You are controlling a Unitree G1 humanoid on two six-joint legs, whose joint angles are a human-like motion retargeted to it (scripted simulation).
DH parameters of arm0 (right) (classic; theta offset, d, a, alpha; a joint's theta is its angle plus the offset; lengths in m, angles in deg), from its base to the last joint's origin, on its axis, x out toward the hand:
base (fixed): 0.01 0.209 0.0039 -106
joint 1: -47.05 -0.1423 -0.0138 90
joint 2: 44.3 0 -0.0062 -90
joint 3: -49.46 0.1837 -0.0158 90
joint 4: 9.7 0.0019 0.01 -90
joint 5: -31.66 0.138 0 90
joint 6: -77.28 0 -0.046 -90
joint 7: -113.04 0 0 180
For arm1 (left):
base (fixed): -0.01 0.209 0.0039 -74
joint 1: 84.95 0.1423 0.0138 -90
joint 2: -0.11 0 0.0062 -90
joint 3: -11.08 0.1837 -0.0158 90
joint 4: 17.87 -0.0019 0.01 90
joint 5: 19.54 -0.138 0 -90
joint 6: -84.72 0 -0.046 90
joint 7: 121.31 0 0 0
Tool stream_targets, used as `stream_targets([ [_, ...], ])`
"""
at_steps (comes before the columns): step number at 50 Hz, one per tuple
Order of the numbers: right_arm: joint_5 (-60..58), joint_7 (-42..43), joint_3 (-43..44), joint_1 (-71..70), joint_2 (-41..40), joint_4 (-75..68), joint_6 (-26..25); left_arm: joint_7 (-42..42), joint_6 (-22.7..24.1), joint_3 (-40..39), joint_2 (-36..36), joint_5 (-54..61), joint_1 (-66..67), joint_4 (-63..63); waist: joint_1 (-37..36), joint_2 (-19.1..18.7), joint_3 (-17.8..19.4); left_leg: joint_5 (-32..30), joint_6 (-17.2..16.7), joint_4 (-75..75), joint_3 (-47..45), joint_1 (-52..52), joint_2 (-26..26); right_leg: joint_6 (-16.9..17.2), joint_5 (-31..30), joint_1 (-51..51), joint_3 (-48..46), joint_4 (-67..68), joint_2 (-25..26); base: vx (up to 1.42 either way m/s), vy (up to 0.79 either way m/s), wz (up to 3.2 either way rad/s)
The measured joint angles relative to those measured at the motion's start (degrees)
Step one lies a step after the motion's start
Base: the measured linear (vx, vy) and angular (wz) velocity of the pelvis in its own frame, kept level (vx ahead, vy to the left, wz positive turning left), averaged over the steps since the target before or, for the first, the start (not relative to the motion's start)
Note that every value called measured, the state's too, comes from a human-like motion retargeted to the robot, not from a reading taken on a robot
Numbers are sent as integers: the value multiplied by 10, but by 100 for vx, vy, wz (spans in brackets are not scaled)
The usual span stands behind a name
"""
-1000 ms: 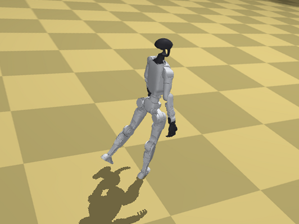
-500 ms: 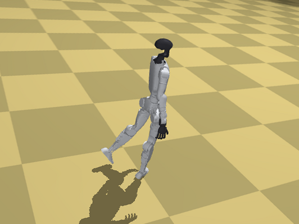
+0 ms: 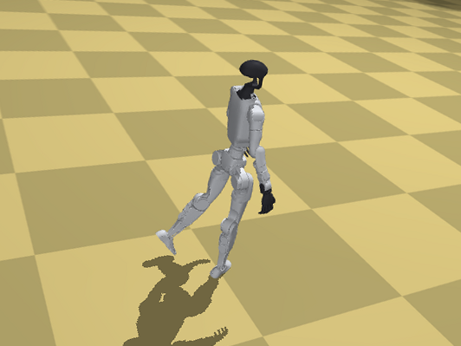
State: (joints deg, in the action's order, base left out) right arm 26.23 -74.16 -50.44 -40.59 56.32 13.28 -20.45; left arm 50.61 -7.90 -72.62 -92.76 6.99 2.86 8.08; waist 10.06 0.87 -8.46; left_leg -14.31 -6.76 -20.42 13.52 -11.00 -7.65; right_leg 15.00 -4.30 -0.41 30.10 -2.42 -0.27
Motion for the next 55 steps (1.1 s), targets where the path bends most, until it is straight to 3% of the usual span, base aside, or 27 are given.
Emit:
stream_targets([
  [9, 23, 50, -30, -42, -32, -15, -6, 33, -4, 4, -3, 39, 6, 6, -23, 34, -28, 45, 38, 16, -33, 36, -15, -2, 34, -31, -112, 9, -81, -5, 15, 132],
  [15, 36, 73, -48, -53, -43, -12, 1, 65, -4, 6, -2, 68, 0, 8, -35, 44, -37, 118, 59, 11, -69, 62, 17, -35, 69, -32, -248, 27, -109, -1, 9, 222],
  [20, 16, 83, -60, -64, -40, -32, 5, 79, 0, 8, -3, 81, -4, 16, -54, 46, -31, 173, 54, 15, -116, 83, 58, -55, 89, -19, -371, 39, -123, -3, 10, 249],
  [27, -34, 98, -70, -91, -20, -70, 9, 88, 13, 5, -10, 79, -4, 24, -93, 48, -2, 255, 32, 59, -206, 110, 103, -56, 94, 26, -537, 28, -133, -4, 18, 243],
  [35, -56, 122, -56, -112, 19, -62, 19, 105, 19, -25, -7, 56, 21, -8, -132, 29, 9, 274, 19, 194, -446, 120, 118, -75, 86, 71, -707, 21, -118, 4, 29, 198],
  [38, -36, 125, -35, -114, 29, -42, 27, 106, 15, -37, 0, 34, 37, -39, -144, 16, 11, 280, 32, 227, -452, 108, 109, -93, 74, 93, -755, 25, -109, 16, 34, 140],
  [42, 0, 120, -6, -109, 28, -10, 41, 101, 3, -50, 6, -2, 61, -87, -157, -7, 18, 306, 52, 229, -386, 88, 118, -139, 54, 120, -808, 78, -113, 25, 35, 111],
  [45, 16, 102, 7, -103, 17, 14, 50, 90, -6, -60, 9, -35, 73, -121, -164, -29, 29, 329, 52, 211, -345, 72, 139, -184, 42, 113, -797, 188, -136, 30, 33, 94],
  [47, 12, 82, 5, -100, 7, 26, 51, 84, -11, -66, 9, -58, 76, -139, -165, -31, 35, 342, 54, 202, -325, 65, 139, -192, 39, 64, -718, 299, -162, 29, 28, 94],
  [49, 3, 56, -4, -97, -5, 35, 61, 78, -7, -64, 7, -68, 78, -148, -158, -22, 40, 351, 57, 195, -300, 61, 129, -168, 38, -2, -598, 392, -163, 28, 20, 120],
  [52, -14, 25, -29, -88, -22, 40, 82, 73, 4, -49, 3, -57, 82, -151, -135, -14, 45, 362, 63, 185, -253, 55, 123, -112, 46, -75, -445, 458, -110, 31, 13, 139],
  [55, -40, 4, -52, -75, -30, 45, 83, 68, 2, -38, 4, -51, 76, -144, -108, -17, 50, 370, 70, 175, -207, 53, 124, -100, 63, -115, -413, 467, -92, 35, 10, 139],
])
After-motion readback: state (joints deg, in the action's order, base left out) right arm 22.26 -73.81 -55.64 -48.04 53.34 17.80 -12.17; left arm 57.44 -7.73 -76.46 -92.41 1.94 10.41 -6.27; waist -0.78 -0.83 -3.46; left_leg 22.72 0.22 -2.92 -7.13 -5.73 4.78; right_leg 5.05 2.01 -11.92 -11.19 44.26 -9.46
